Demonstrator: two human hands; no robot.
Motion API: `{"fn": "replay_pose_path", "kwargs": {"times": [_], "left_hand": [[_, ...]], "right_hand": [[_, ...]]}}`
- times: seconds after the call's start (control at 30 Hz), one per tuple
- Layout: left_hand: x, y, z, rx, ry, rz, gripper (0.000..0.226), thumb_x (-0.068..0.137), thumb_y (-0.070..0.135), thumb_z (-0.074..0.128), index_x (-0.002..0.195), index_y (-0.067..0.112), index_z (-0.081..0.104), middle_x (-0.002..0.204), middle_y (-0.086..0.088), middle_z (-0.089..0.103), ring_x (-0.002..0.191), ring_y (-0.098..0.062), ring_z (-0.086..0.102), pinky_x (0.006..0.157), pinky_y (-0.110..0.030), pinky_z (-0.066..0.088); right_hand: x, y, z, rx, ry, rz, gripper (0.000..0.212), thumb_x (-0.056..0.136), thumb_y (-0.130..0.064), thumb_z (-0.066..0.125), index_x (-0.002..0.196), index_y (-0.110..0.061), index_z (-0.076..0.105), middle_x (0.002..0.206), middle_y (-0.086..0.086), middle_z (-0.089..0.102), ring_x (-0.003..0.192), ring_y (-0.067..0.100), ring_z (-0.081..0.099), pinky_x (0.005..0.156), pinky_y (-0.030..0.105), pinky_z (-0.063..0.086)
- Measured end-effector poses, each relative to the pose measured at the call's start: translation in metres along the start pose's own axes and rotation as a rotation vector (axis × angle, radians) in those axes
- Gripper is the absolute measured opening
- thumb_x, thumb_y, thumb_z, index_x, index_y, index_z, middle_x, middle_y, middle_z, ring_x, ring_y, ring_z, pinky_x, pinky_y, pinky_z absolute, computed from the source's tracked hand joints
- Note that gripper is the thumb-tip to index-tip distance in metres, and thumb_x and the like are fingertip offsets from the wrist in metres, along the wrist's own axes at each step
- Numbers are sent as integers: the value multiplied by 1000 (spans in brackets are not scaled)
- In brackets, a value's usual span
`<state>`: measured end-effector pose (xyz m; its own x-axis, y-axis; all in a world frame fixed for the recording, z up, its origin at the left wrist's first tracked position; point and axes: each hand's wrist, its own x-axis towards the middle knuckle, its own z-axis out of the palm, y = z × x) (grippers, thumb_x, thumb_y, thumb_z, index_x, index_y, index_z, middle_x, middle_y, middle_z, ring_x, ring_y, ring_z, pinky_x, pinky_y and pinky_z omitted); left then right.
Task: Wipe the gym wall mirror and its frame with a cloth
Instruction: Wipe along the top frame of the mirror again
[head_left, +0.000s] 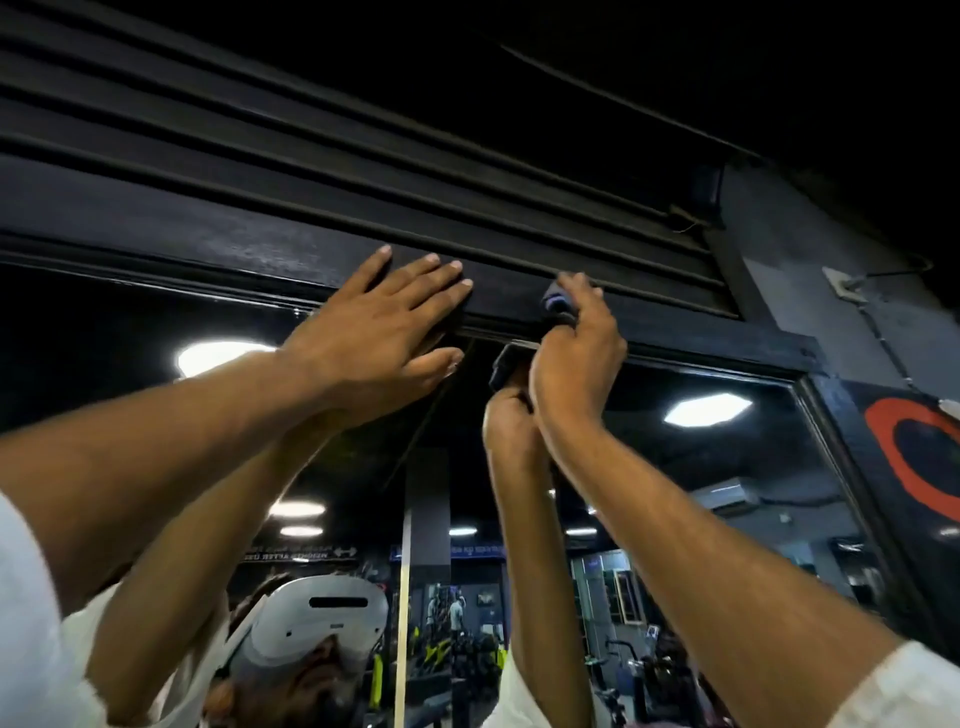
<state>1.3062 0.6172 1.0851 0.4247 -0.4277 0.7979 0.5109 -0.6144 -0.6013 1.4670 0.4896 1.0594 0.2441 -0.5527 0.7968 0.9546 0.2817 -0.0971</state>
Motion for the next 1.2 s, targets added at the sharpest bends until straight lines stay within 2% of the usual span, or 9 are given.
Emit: {"fn": "replay_pose_path", "kwargs": {"times": [0.13,0.27,0.4,0.53,0.6,0.73,0.87,0.97,1.2], "left_hand": [[-10,-10,1,6,21,-26,92,93,73,2,172,25,7,180,3,3,165,-12,-4,133,-48,-6],[-9,-7,5,13,36,-28,89,96,72,4,171,24,4,179,1,0,165,-14,-6,133,-50,-6],[-10,-6,5,-5,44,-27,81,105,68,16,171,22,5,179,-1,1,165,-16,-5,133,-52,-4],[-12,-5,3,-16,39,-21,81,106,66,21,171,22,5,179,-1,1,165,-17,-6,133,-52,-5],[-12,-6,2,-17,39,-22,80,107,65,22,171,21,5,179,-1,0,165,-17,-6,133,-52,-5],[-13,-4,3,-30,62,-31,78,108,63,24,171,20,10,179,-1,5,165,-17,-3,133,-51,-4],[-14,-7,-4,-121,77,-26,76,108,62,24,170,18,22,178,-2,18,165,-16,7,134,-45,0],[-16,-23,-12,-90,69,-19,85,99,65,18,168,17,27,176,-3,23,164,-17,13,134,-41,3],[-40,-52,-19,60,47,-46,88,96,66,8,171,22,15,179,1,12,165,-15,6,134,-46,1]], "right_hand": [[46,7,4,-89,150,141,54,94,9,41,133,-13,70,141,12,65,139,31,53,119,42,38],[23,-15,48,-262,-62,2,56,93,3,42,138,-17,68,152,10,56,146,33,43,126,45,25],[6,-24,48,-116,-361,-193,50,100,-3,41,139,-21,67,151,5,59,146,21,48,123,48,38],[27,-20,12,-225,-49,-12,48,100,0,42,131,-19,72,140,5,66,125,16,60,104,16,46],[17,-16,8,-279,92,116,47,102,2,40,130,-18,72,144,10,62,132,25,57,107,29,46],[-38,-36,39,-209,8,116,52,101,5,40,143,-14,62,161,3,47,158,20,27,128,45,25],[-44,-76,41,-199,-86,85,46,101,-7,44,133,-25,70,138,0,68,131,21,60,104,38,50],[-22,-92,30,-168,-97,12,47,95,-4,46,122,-30,75,123,-3,75,114,20,67,83,26,46],[19,-50,47,-259,-65,56,46,97,-4,44,126,-24,74,129,8,72,126,31,63,101,40,51]]}}
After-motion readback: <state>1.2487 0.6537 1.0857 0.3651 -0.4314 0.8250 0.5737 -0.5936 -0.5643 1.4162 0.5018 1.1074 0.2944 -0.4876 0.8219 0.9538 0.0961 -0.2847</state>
